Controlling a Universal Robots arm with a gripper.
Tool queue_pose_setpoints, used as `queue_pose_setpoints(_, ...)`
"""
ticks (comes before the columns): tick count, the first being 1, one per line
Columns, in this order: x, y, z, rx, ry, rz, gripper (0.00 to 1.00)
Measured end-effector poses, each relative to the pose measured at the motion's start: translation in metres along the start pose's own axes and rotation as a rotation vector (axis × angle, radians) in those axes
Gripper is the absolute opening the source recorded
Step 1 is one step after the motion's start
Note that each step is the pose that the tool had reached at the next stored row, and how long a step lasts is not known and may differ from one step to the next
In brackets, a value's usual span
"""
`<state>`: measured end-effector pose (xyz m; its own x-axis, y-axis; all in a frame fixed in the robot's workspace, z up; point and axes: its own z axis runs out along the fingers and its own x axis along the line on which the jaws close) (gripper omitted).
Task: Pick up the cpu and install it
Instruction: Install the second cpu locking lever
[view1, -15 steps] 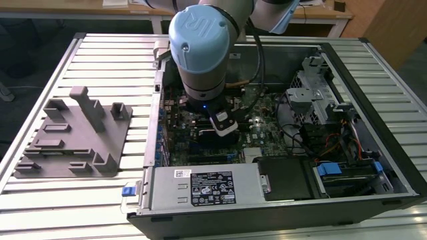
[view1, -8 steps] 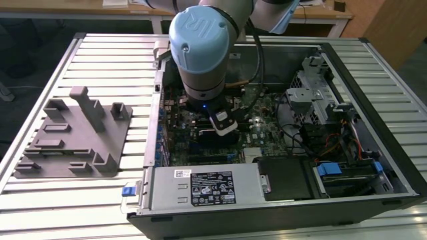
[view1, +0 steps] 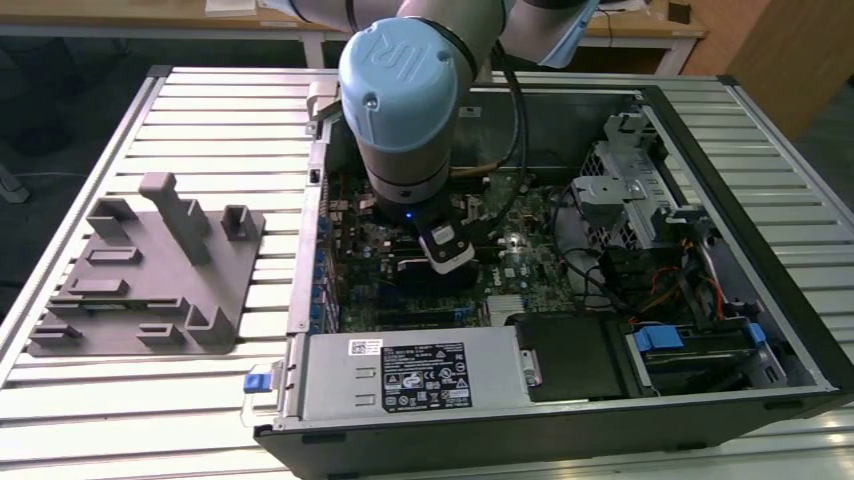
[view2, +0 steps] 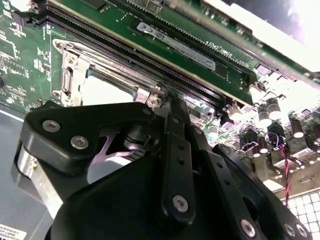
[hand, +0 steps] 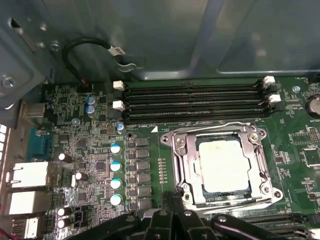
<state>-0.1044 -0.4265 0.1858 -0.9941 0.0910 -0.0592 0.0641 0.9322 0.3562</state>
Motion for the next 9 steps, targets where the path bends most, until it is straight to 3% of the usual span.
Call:
queue_pose_setpoints(6, -0.0001, 0.0003, -0.0004, -0.0003, -0.0003, 0.000, 0.11)
queue_pose_setpoints(9, -0.0005, 0.0030, -0.0075, 0.0000, -0.0002, 0.000, 0.11)
